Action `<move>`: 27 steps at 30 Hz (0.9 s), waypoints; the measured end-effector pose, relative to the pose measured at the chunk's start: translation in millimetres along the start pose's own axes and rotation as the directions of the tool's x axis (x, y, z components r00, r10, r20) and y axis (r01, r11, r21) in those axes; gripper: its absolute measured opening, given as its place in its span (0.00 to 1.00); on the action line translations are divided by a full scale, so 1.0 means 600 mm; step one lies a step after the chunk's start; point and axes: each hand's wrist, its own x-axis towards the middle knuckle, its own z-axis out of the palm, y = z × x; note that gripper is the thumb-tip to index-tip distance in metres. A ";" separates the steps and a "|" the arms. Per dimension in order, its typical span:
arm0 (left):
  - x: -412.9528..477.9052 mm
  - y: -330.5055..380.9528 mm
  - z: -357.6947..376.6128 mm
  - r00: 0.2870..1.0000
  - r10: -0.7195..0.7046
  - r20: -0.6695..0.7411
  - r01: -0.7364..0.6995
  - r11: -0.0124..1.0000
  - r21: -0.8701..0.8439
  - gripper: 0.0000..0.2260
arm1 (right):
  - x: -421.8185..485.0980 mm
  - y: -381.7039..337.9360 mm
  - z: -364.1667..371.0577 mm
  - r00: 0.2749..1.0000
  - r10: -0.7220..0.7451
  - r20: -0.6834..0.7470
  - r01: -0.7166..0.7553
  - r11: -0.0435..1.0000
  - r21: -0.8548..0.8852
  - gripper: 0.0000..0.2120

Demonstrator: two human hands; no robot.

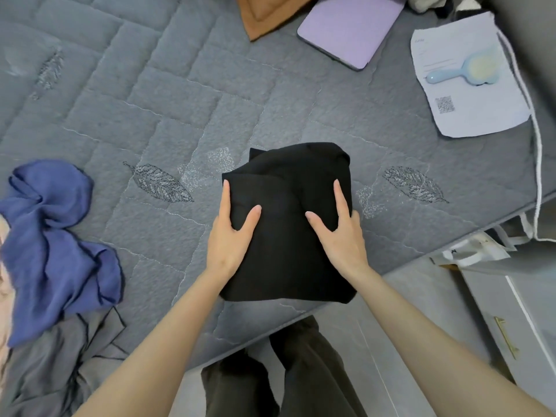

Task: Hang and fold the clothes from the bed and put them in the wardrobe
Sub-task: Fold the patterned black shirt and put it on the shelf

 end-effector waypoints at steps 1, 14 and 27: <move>-0.011 0.012 -0.008 1.000 0.014 0.014 -0.014 1.000 -0.002 0.34 | -0.013 -0.007 -0.010 1.000 -0.010 -0.020 0.010 1.000 0.015 0.35; -0.199 0.130 -0.085 0.872 0.338 0.354 -0.362 0.932 0.002 0.35 | -0.303 -0.056 -0.110 0.920 0.080 -0.383 -0.006 0.982 0.190 0.35; -0.525 0.258 0.042 0.388 0.456 0.801 -0.706 0.706 -0.060 0.36 | -0.705 0.030 -0.264 0.562 0.426 -0.709 -0.027 0.866 0.499 0.34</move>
